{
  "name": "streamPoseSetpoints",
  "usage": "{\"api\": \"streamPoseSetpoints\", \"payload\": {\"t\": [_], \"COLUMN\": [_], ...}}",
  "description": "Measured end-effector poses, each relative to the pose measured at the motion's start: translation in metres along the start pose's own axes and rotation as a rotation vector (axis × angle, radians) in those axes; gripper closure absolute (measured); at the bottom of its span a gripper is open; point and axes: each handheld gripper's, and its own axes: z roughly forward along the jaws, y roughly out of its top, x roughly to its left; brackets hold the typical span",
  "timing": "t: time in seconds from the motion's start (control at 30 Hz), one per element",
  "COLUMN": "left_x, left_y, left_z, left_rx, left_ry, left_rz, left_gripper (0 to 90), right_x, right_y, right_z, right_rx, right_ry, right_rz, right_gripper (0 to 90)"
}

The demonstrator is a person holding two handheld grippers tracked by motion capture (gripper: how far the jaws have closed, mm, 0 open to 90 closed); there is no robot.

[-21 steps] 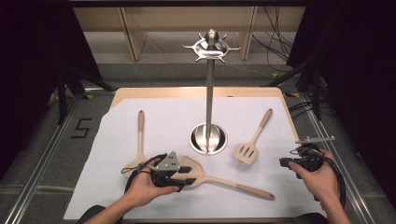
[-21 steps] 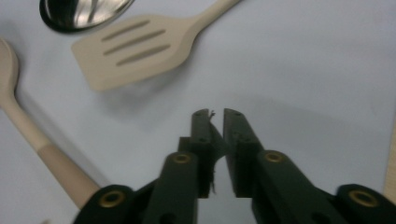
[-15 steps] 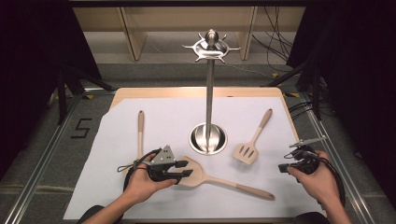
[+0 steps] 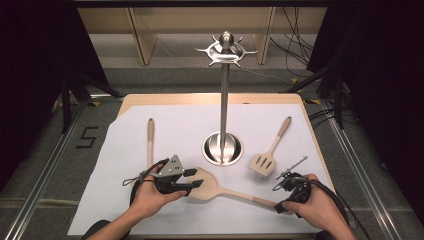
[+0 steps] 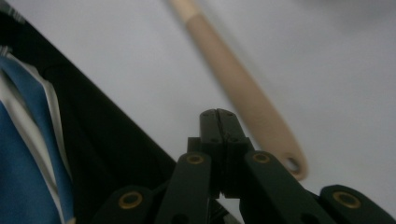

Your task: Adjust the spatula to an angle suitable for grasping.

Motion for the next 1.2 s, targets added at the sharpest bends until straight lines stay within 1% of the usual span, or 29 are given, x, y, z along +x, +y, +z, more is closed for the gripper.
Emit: {"api": "streamPoseSetpoints", "payload": {"t": [0.03, 0.07, 0.1, 0.17, 0.2, 0.23, 0.27, 0.33, 0.37, 0.4, 0.43, 0.47, 0.57, 0.6, 0.63, 0.7, 0.77, 0.8, 0.83, 0.87, 0.9, 0.93, 1.0, 1.03, 1.07, 1.1, 1.13, 1.17, 1.2], "left_x": [0.0, -0.001, -0.001, -0.001, 0.0, 0.0, -0.001, -0.001, -0.001, -0.003, -0.003, -0.003, -0.003, -0.004, -0.004, -0.004, -0.003, -0.004, -0.004, -0.005, -0.007, -0.007, -0.013, -0.024, -0.024, -0.018, -0.021, -0.021, -0.023], "left_y": [0.0, 0.0, 0.001, 0.0, 0.001, 0.002, 0.002, 0.001, 0.001, 0.001, 0.001, 0.002, 0.002, 0.002, 0.001, 0.002, 0.002, 0.002, 0.002, 0.004, 0.005, 0.005, 0.013, 0.014, 0.014, 0.02, 0.025, 0.025, 0.027], "left_z": [0.0, 0.001, 0.001, 0.003, 0.003, 0.004, 0.006, 0.007, 0.007, 0.008, 0.008, 0.007, 0.007, 0.007, 0.007, 0.007, 0.008, 0.008, 0.008, 0.01, 0.012, 0.012, 0.019, 0.022, 0.022, 0.027, 0.035, 0.035, 0.038], "left_rx": [0.0, -0.005, 0.007, -0.009, 0.007, 0.015, 0.004, 0.001, 0.003, -0.003, -0.003, 0.008, 0.02, 0.017, 0.013, 0.014, 0.017, 0.02, 0.02, 0.02, 0.027, 0.027, 0.028, 0.036, 0.036, 0.036, 0.049, 0.049, 0.06], "left_ry": [0.0, 0.015, 0.013, 0.009, 0.012, -0.007, 0.004, 0.001, 0.011, 0.006, 0.006, 0.006, -0.009, -0.014, -0.001, -0.013, -0.016, -0.016, -0.016, 0.003, -0.018, -0.018, -0.037, -0.065, -0.065, -0.089, -0.118, -0.118, -0.12], "left_rz": [0.0, -0.004, -0.001, -0.002, 0.004, 0.002, -0.004, 0.005, 0.012, 0.0, 0.0, 0.003, 0.005, 0.008, 0.011, 0.01, 0.009, 0.007, 0.007, 0.029, 0.027, 0.027, 0.057, -0.046, -0.046, 0.085, 0.1, 0.1, 0.116], "left_gripper": [55.5, 55.7, 55.8, 56.7, 56.7, 57.6, 57.9, 58.2, 58.1, 58.1, 58.0, 57.9, 57.6, 57.6, 57.5, 57.1, 56.9, 56.6, 56.4, 55.8, 55.2, 54.3, 52.1, 51.1, 50.3, 50.3, 49.3, 49.0, 49.0], "right_x": [0.0, 0.005, 0.005, 0.006, 0.006, 0.005, 0.001, -0.001, -0.001, -0.003, -0.003, 0.002, -0.001, -0.004, -0.005, -0.007, -0.01, -0.012, -0.012, -0.016, -0.017, -0.017, -0.021, -0.021, -0.021, -0.021, -0.023, -0.024, -0.024], "right_y": [0.0, 0.002, 0.002, 0.003, 0.004, 0.004, 0.004, 0.004, 0.003, 0.003, 0.003, 0.004, 0.003, 0.003, 0.002, 0.003, 0.005, 0.006, 0.006, 0.009, 0.009, 0.009, 0.013, 0.015, 0.015, 0.016, 0.018, 0.019, 0.019], "right_z": [0.0, 0.008, 0.011, 0.014, 0.015, 0.02, 0.022, 0.025, 0.025, 0.027, 0.027, 0.026, 0.03, 0.031, 0.034, 0.034, 0.032, 0.033, 0.033, 0.031, 0.031, 0.031, 0.029, 0.029, 0.029, 0.028, 0.028, 0.027, 0.027], "right_rx": [0.0, 0.037, 0.035, 0.052, 0.074, 0.098, 0.115, 0.124, 0.124, 0.115, 0.115, 0.161, 0.147, 0.171, 0.161, 0.165, 0.135, 0.119, 0.119, 0.108, 0.103, 0.103, 0.082, 0.076, 0.076, 0.073, 0.047, 0.041, 0.041], "right_ry": [0.0, 0.012, 0.011, 0.016, 0.009, -0.026, -0.049, -0.052, -0.059, -0.06, -0.06, -0.043, -0.063, -0.091, -0.096, -0.099, -0.085, -0.097, -0.097, -0.098, -0.105, -0.105, -0.116, -0.123, -0.123, -0.131, -0.153, -0.155, -0.155], "right_rz": [0.0, -0.022, -0.035, -0.033, -0.032, -0.004, -0.027, -0.003, 0.009, -0.015, -0.015, 0.093, 0.071, 0.06, 0.063, 0.08, 0.082, 0.119, 0.119, 0.129, 0.144, 0.144, 0.162, 0.187, 0.187, 0.198, 0.203, 0.205, 0.205], "right_gripper": [90.0, 90.0, 90.0, 90.0, 90.0, 90.0, 90.0, 90.0, 90.0, 90.0, 90.0, 90.0, 90.0, 90.0, 90.0, 90.0, 90.0, 90.0, 90.0, 90.0, 90.0, 90.0, 90.0, 90.0, 90.0, 90.0, 90.0, 90.0, 90.0]}}
